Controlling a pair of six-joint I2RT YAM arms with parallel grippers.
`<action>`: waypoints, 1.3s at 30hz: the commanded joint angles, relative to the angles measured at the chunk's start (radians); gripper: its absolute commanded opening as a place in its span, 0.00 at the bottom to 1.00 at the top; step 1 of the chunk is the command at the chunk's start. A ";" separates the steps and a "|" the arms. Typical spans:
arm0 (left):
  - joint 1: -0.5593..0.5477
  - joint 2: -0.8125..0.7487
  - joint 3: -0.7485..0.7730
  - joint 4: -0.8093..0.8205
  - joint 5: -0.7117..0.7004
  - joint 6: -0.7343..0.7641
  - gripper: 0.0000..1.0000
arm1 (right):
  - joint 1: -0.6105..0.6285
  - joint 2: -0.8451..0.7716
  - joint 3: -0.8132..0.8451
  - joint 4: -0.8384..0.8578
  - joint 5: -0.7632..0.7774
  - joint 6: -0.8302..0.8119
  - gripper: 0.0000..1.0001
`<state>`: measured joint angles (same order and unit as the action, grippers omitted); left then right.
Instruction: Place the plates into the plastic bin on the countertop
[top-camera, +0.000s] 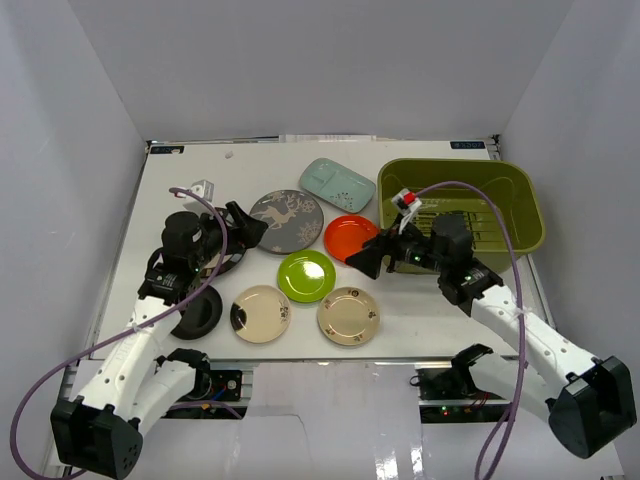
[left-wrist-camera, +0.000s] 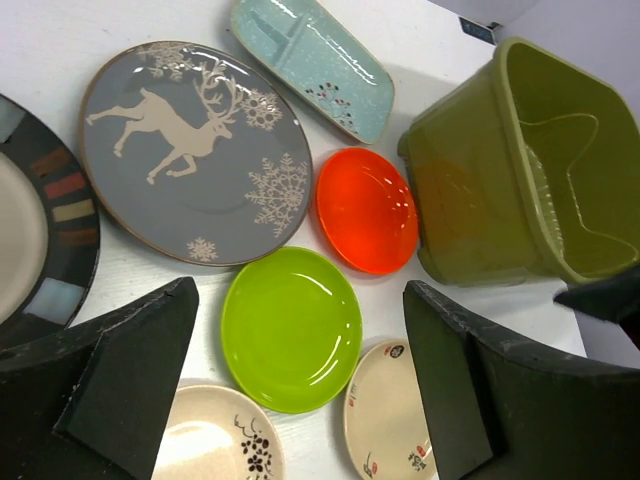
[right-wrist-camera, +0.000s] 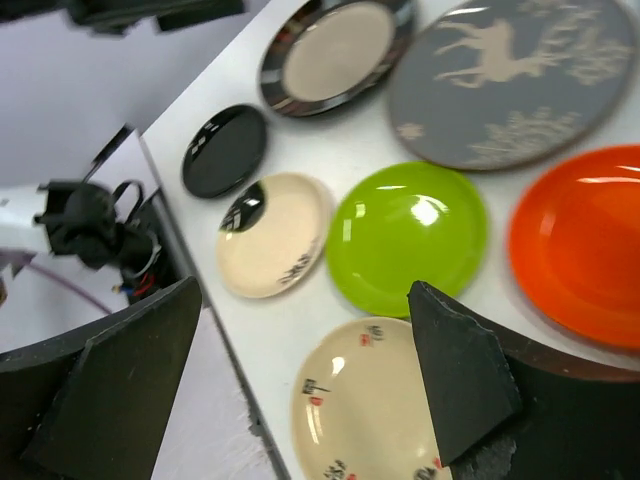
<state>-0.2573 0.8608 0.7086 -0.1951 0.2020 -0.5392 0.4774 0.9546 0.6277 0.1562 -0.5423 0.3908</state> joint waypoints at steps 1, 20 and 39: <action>-0.002 0.006 0.054 -0.049 -0.079 0.007 0.95 | 0.170 0.015 0.072 0.014 0.117 -0.082 0.91; 0.484 0.230 -0.008 -0.027 -0.223 -0.214 0.86 | 0.463 0.033 -0.115 0.140 0.254 -0.033 0.83; 0.869 0.768 0.029 0.290 0.434 0.056 0.61 | 0.487 -0.020 -0.215 0.171 0.278 -0.030 0.82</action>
<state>0.6052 1.6268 0.7132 0.0486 0.4801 -0.5713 0.9581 0.9360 0.4210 0.2737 -0.2882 0.3805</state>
